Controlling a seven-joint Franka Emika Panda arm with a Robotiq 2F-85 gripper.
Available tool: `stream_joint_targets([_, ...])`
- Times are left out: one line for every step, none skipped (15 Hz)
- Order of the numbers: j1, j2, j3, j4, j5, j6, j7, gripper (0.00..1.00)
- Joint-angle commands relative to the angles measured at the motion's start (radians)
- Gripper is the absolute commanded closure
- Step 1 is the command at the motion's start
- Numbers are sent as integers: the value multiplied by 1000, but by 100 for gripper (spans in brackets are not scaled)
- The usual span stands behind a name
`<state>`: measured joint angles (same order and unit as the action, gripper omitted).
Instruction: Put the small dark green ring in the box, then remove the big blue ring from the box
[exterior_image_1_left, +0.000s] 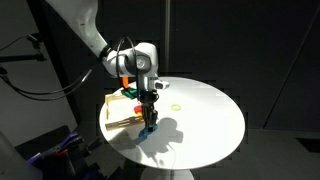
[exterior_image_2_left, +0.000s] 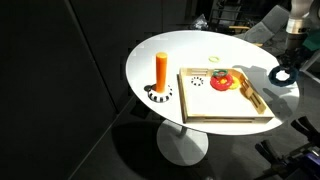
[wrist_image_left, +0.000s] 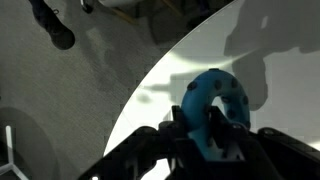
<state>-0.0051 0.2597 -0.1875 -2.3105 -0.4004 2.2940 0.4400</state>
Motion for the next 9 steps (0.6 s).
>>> stream_joint_targets([-27,4,6,-37,57,85,-7,90])
stream_joint_targets([-32,7,6,-47,78,112,-13,90])
stream_joint_targets([-35,10,5,-57,98,138,-18,90])
stream_joint_targets([-42,11,6,-69,127,166,-28,90])
stream_joint_targets([-47,12,6,-80,152,193,-33,90])
stream_joint_targets([-52,13,7,-91,182,213,-44,90])
stream_joint_targets([-58,13,9,-102,214,231,-56,90])
stream_joint_targets([-65,11,13,-113,250,243,-72,90])
stream_joint_targets([-71,10,18,-121,287,250,-91,89])
